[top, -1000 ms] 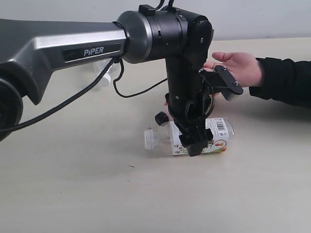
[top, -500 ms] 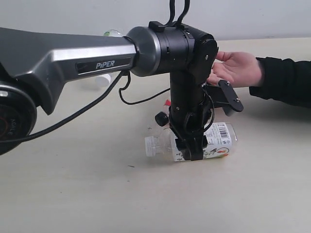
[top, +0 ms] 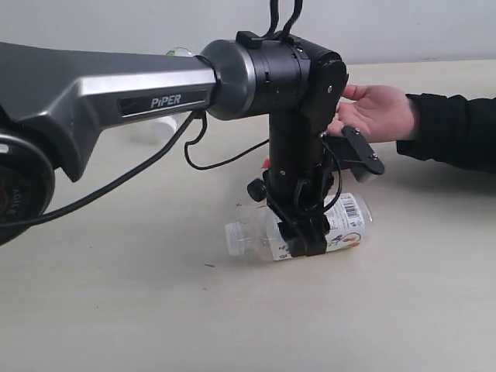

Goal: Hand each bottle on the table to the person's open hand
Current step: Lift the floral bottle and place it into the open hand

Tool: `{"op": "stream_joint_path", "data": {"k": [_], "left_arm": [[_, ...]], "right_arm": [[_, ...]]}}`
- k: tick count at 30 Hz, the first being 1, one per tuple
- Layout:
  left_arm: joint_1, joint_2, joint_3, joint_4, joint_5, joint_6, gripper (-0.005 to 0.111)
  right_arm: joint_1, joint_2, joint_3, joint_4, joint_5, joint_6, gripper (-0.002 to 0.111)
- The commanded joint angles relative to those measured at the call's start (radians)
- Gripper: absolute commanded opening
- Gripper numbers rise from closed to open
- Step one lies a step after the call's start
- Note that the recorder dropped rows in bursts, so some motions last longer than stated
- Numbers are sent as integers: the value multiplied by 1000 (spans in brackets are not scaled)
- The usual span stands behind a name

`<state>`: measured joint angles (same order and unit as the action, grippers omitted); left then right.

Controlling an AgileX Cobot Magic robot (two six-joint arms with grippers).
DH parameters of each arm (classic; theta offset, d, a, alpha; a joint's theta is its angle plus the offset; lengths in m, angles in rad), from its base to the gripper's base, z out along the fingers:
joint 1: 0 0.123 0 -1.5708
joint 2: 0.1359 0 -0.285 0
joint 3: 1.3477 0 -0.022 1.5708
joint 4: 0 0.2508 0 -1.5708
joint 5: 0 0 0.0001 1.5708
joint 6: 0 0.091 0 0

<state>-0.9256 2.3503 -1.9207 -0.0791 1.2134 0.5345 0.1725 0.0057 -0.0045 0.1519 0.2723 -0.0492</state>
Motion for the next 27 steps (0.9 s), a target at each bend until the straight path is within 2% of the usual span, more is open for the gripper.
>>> {"op": "stream_joint_path", "data": {"k": [1, 9, 17, 22, 27], "left_arm": [[-3, -63, -4, 10, 8, -69, 0], [-3, -159, -22, 10, 7, -252, 0], [-3, -232, -24, 16, -119, -577, 0], [0, -232, -63, 16, -158, -771, 0], [2, -232, -87, 16, -254, -945, 0]], "right_arm": [[-5, -6, 5, -1, -5, 2, 0], [-5, -6, 5, -1, -5, 2, 0], [-5, -6, 5, -1, -5, 2, 0], [-5, -6, 5, -1, -5, 2, 0], [-5, -6, 5, -1, -5, 2, 0]]}}
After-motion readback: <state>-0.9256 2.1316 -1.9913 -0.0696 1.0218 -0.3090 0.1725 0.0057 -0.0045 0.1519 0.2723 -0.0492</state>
